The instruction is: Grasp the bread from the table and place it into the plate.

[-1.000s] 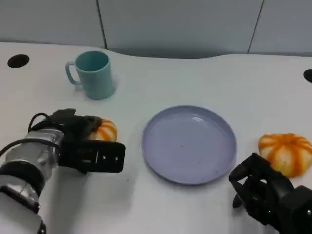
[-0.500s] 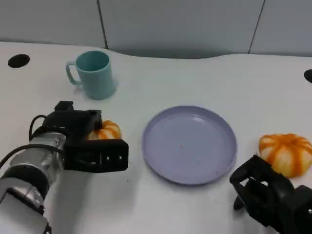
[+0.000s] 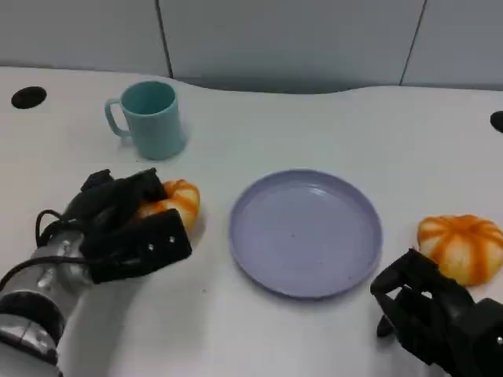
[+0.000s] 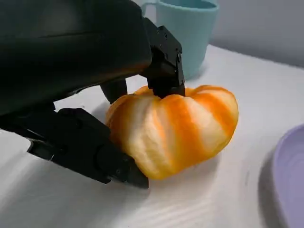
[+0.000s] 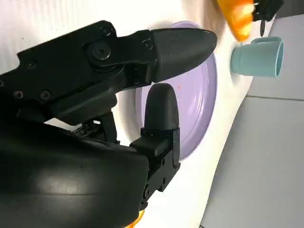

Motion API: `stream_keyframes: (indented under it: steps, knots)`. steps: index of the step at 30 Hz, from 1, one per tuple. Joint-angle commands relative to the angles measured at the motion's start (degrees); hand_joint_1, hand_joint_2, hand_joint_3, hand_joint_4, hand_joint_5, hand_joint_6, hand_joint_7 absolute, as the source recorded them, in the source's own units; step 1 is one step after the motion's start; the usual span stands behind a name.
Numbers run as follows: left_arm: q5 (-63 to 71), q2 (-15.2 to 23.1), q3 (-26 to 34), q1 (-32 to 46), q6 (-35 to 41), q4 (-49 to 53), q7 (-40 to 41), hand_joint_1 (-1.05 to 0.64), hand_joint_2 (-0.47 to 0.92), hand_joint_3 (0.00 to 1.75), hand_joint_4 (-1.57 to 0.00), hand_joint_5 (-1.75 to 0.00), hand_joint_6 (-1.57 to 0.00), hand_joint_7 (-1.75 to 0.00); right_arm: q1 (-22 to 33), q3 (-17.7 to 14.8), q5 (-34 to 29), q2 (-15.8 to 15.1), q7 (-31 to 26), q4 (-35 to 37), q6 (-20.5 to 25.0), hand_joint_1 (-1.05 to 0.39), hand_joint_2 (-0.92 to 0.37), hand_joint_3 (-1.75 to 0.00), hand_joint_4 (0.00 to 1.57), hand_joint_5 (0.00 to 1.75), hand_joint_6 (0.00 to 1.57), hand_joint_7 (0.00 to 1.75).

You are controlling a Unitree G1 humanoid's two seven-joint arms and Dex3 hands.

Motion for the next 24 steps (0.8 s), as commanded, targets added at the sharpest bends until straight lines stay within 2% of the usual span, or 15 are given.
stream_keyframes:
  steps: [1, 5, 12, 17, 24]
  knots:
    - [-8.95, 1.38, 6.88, 0.90, -5.12, -3.52, -8.29, -0.13, 0.85, 0.13, -0.81, -1.75, -0.62, -1.75, -0.25, -0.08, -0.09, -0.59, -0.16, -0.23, -0.27, -0.24, -0.92, -0.37, 0.60, 1.75, 0.38, 1.75]
    - [-12.55, 1.23, 8.60, 1.34, -8.04, -9.01, -14.79, -0.13, 0.85, 0.12, -0.80, -1.75, -0.63, -1.75, -0.46, 0.13, -0.59, -0.67, -0.40, -0.10, -0.19, -0.25, -0.92, -0.37, 0.59, 1.75, 0.38, 1.75]
    - [-9.34, -0.07, 5.02, -0.96, -13.81, -14.50, -16.33, -0.12, 0.86, 0.11, -0.85, -1.75, -0.66, -1.75, -0.48, 0.62, -1.60, -0.68, -0.91, -0.55, 0.56, -0.28, -0.92, -0.36, 0.56, 1.75, 0.38, 1.75]
    - [-4.33, -4.23, 0.54, -6.46, -9.72, -13.75, -16.32, -0.14, 0.85, 0.10, -0.84, -1.75, -0.60, -1.75, -0.99, 0.84, -1.73, -0.62, -1.00, 0.41, 0.00, -0.28, -0.92, -0.36, 0.56, 1.75, 0.38, 1.75]
    - [3.16, -9.45, -5.87, -11.37, -3.41, -7.34, -11.48, -0.18, 0.86, 0.10, -0.89, -1.75, -0.65, -1.75, -0.65, 1.28, -1.87, -0.22, -1.40, -0.39, 1.05, -0.28, -0.92, -0.36, 0.56, 1.75, 0.37, 1.75]
